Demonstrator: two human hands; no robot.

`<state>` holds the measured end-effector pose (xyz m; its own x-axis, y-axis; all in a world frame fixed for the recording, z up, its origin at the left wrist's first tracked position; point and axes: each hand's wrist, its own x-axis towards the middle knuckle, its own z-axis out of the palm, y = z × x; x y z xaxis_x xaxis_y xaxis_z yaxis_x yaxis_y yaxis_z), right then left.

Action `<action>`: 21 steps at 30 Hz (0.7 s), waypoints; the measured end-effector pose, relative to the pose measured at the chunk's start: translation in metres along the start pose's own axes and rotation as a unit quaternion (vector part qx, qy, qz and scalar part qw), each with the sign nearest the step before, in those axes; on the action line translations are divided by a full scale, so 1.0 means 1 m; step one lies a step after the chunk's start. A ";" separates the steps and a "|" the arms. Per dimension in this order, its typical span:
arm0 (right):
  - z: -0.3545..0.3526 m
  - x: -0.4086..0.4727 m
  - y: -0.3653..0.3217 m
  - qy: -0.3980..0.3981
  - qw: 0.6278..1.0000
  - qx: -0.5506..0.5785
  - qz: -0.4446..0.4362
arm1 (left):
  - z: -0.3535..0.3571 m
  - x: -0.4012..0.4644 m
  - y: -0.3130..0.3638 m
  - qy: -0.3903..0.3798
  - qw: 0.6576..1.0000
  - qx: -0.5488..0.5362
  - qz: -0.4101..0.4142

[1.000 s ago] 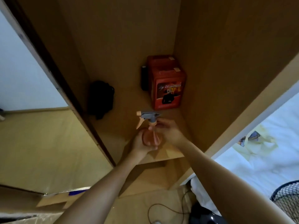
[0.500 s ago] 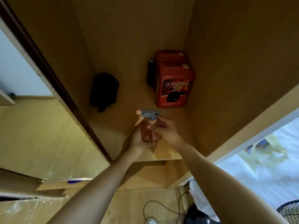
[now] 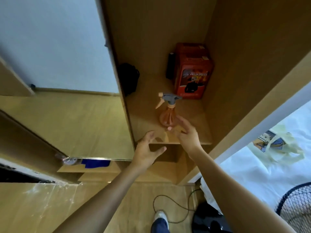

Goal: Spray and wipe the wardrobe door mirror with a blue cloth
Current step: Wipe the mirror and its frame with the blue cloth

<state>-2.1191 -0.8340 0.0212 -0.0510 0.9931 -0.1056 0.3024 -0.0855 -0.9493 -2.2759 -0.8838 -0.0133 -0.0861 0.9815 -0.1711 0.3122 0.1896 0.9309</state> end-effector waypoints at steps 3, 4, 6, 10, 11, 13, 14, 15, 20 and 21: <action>0.025 -0.038 0.000 -0.008 1.000 0.013 0.003 | -0.024 -0.037 -0.015 0.010 1.000 -0.026 0.001; 0.037 -0.053 -0.001 -0.013 1.000 0.017 0.008 | -0.036 -0.053 -0.021 0.015 0.999 -0.032 0.003; 0.064 -0.083 -0.002 -0.029 0.999 0.023 0.014 | -0.065 -0.085 -0.039 0.033 0.999 -0.031 -0.002; 0.129 -0.138 -0.003 -0.061 0.998 0.014 0.013 | -0.128 -0.154 -0.077 0.083 0.996 -0.022 -0.005; 0.148 -0.150 -0.004 -0.074 0.997 0.012 0.016 | -0.144 -0.171 -0.087 0.091 0.996 -0.020 -0.009; 0.182 -0.169 -0.005 -0.097 0.995 0.015 0.029 | -0.172 -0.198 -0.104 0.102 0.995 -0.013 -0.021; 0.199 -0.179 -0.004 -0.114 0.993 0.012 0.035 | -0.185 -0.209 -0.114 0.105 0.994 -0.014 -0.028; 0.215 -0.186 -0.003 -0.133 0.990 0.009 0.040 | -0.198 -0.217 -0.123 0.110 0.993 -0.014 -0.034; 0.288 -0.204 0.004 -0.192 0.979 0.008 0.063 | -0.250 -0.230 -0.163 0.149 0.986 -0.016 -0.067; 0.302 -0.201 0.005 -0.196 0.978 0.005 0.067 | -0.259 -0.228 -0.170 0.155 0.985 -0.020 -0.076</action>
<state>-2.3950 -1.0589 -0.0521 -0.3730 0.8659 -0.3334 0.3217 -0.2164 -0.9218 -2.5542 -1.1464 -0.0495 -0.4156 0.8852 -0.2089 0.2367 0.3270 0.9149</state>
